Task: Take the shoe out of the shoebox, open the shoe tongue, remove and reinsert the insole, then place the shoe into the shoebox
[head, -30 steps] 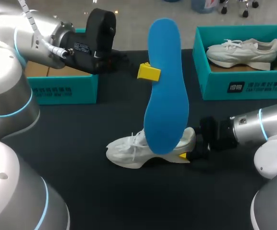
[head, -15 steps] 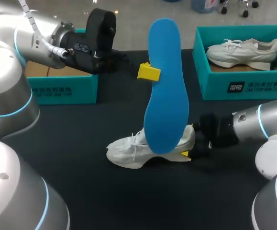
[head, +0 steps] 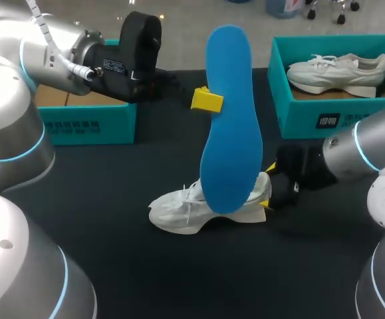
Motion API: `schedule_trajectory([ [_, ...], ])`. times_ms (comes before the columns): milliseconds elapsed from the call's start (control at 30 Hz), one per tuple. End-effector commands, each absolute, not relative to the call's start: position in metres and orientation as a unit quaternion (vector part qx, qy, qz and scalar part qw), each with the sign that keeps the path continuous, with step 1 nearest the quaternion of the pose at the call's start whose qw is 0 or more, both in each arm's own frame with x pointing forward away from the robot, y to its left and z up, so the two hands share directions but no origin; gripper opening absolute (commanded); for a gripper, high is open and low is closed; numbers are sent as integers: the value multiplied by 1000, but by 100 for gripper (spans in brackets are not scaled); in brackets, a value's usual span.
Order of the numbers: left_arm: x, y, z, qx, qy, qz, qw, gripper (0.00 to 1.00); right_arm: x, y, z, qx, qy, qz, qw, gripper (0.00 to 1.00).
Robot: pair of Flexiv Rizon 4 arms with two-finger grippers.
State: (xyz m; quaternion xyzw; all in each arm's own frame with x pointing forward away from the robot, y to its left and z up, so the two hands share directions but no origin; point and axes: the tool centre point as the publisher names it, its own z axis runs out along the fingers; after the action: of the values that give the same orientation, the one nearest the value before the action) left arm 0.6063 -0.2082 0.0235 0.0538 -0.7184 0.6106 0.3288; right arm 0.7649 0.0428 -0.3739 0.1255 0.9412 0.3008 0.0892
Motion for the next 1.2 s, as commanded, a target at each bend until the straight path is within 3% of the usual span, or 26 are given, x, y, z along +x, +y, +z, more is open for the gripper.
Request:
schedule_trajectory([
  [33, 606, -208, 23, 54, -718, 612, 329, 0, 763, 40, -360, 139, 975, 162, 61, 100],
  [967, 606, -208, 23, 54, -718, 612, 329, 0, 756, 48, -357, 95, 993, 38, 53, 100],
  [1200, 606, -208, 23, 54, -718, 612, 329, 0, 752, 61, -353, 53, 998, 0, 20, 100],
])
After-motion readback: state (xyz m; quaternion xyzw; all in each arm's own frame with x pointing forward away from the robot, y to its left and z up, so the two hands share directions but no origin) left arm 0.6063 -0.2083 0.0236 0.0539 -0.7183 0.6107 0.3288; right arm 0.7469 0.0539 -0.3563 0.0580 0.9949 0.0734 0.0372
